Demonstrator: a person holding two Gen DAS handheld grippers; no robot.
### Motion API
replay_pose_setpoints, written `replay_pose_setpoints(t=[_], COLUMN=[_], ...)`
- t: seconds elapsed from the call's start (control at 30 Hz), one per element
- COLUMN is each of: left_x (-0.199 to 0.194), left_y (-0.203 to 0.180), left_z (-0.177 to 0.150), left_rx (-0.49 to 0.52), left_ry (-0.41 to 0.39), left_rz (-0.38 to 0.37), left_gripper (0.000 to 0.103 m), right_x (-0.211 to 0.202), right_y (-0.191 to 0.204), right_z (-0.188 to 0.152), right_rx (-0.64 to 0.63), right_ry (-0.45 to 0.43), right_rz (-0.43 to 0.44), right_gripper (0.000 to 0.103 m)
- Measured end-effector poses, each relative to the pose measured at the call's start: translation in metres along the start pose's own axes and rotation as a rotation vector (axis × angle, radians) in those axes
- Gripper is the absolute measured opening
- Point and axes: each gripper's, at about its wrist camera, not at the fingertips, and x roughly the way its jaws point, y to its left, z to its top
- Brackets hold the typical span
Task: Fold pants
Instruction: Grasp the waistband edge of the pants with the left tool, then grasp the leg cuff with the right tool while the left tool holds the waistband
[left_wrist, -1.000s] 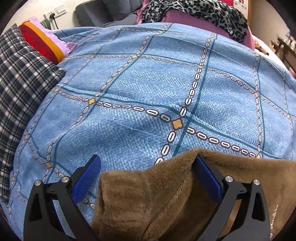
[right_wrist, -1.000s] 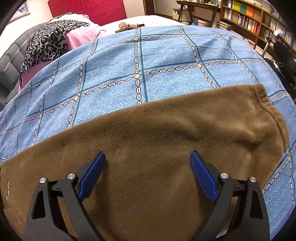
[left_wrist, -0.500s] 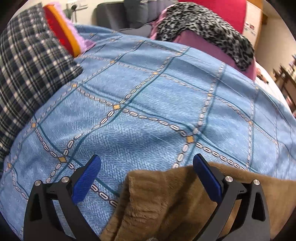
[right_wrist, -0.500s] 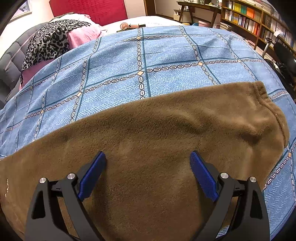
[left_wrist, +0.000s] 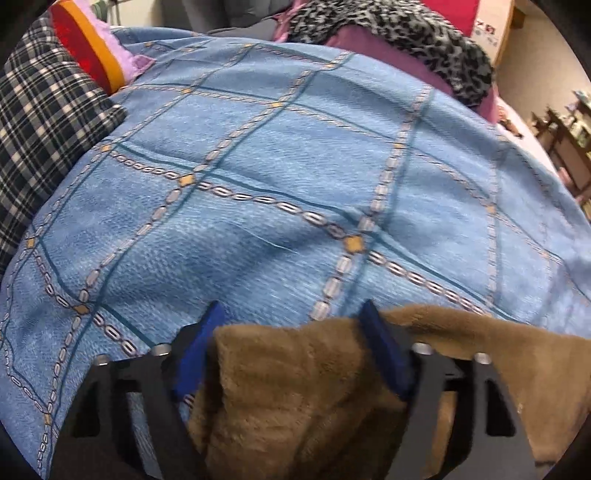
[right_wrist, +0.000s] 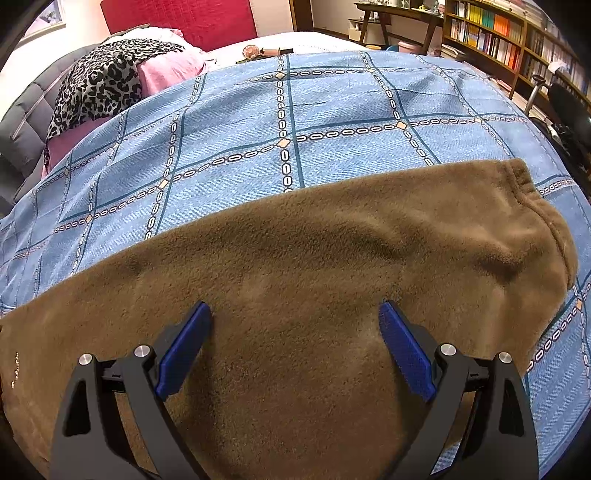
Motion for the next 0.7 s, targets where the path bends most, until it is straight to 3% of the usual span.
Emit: replay_pose_setpoints(t=[0.1,0.2,0.47,0.7], left_x=[-0.008,-0.015,-0.061,-0.1], left_y=[-0.005,-0.008,-0.011,-0.023], left_z=[-0.006,-0.007,-0.018,-0.046], left_rx=[0.016,-0.001,-0.042,0.009], left_ry=[0.011,0.006,-0.074,-0.12], left_rz=[-0.048,-0.066,-0.131,-0.141], left_gripper=[0.043,0.037,0.034,0.034], right_x=[-0.001,-0.004,-0.021,-0.028], right_y=[-0.001,-0.002,-0.02,-0.036], right_z=[-0.001,-0.001,0.004,0.002], right_rx=[0.0,0.002,0.042,0.069], right_ry=[-0.001,-0.006,-0.044,-0.063], right_rz=[0.004,0.009,0.001,-0.007], right_gripper=[0.093,0.093,0.093,0.093])
